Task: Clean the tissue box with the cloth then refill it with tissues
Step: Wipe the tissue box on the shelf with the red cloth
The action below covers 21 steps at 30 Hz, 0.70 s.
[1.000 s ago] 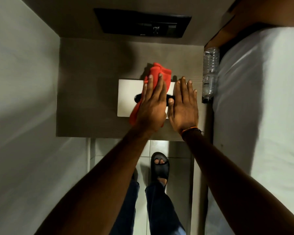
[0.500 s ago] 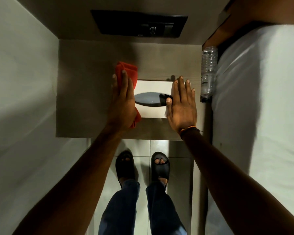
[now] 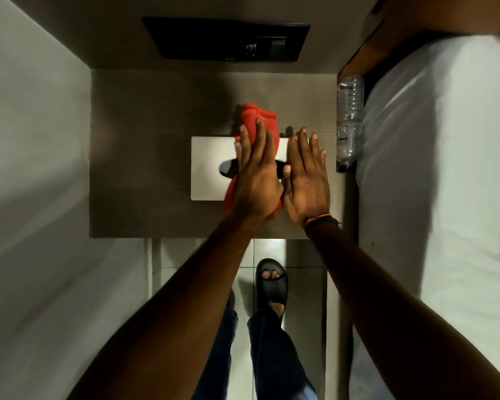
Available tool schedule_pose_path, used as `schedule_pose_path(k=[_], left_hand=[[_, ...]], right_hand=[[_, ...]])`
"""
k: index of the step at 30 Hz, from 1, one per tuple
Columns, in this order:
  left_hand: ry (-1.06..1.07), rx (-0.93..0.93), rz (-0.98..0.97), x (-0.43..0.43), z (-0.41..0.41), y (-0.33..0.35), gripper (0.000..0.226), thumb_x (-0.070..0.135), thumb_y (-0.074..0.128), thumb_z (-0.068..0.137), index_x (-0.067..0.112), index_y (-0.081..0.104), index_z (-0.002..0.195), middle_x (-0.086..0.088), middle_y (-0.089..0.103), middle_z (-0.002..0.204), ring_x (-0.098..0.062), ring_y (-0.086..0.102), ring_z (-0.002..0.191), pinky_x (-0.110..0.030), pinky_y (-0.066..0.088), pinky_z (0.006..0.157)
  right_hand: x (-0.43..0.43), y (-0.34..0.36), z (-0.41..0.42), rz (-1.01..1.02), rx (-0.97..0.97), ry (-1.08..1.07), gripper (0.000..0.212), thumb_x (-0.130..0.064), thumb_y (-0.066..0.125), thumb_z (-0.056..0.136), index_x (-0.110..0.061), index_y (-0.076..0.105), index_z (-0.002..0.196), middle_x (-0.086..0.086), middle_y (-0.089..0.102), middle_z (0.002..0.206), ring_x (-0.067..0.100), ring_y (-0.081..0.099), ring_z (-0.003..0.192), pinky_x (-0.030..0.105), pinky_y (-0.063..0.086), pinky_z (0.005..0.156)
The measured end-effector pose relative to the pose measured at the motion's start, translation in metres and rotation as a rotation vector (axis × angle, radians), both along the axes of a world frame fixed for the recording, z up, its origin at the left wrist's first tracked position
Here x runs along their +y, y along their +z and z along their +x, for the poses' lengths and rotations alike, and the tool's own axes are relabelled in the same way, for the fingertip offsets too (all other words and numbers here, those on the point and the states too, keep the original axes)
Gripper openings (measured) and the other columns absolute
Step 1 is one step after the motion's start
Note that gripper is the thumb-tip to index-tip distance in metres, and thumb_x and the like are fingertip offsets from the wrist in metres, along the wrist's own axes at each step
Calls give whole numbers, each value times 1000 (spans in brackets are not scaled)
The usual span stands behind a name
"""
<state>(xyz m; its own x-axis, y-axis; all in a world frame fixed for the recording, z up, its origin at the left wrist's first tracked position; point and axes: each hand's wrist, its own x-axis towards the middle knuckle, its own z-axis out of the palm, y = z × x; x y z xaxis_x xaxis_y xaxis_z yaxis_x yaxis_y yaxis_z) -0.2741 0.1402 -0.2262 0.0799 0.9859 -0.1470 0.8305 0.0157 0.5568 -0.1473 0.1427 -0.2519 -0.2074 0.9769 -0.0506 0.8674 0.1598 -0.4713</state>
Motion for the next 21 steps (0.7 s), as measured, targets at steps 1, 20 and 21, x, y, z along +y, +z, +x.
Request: schedule_pose_path(k=[1, 20, 21], left_hand=[[13, -47, -8, 2, 3, 1, 75, 14, 49, 96, -1, 9, 157, -22, 1, 167, -44, -10, 153, -55, -10, 123], [-9, 251, -29, -19, -102, -12, 67, 27, 37, 104, -4, 11, 157, -23, 4, 167, -39, -1, 155, -50, 14, 124], [6, 266, -38, -20, -100, -13, 67, 28, 35, 104, -3, 9, 158, -23, 2, 167, -39, -2, 155, -49, 14, 124]], right_hand=[[0, 1, 1, -10, 30, -2, 56, -22, 31, 105, -2, 27, 157, 20, 18, 167, 38, 10, 156, 52, 11, 127], [-8, 26, -79, -103, -36, 38, 69, -38, 49, 103, -13, 20, 161, 20, 7, 169, 43, 3, 155, 56, 12, 126], [-10, 24, -82, -88, -30, 28, 66, -31, 50, 103, -11, 23, 160, 22, 9, 168, 45, 5, 155, 58, 14, 125]])
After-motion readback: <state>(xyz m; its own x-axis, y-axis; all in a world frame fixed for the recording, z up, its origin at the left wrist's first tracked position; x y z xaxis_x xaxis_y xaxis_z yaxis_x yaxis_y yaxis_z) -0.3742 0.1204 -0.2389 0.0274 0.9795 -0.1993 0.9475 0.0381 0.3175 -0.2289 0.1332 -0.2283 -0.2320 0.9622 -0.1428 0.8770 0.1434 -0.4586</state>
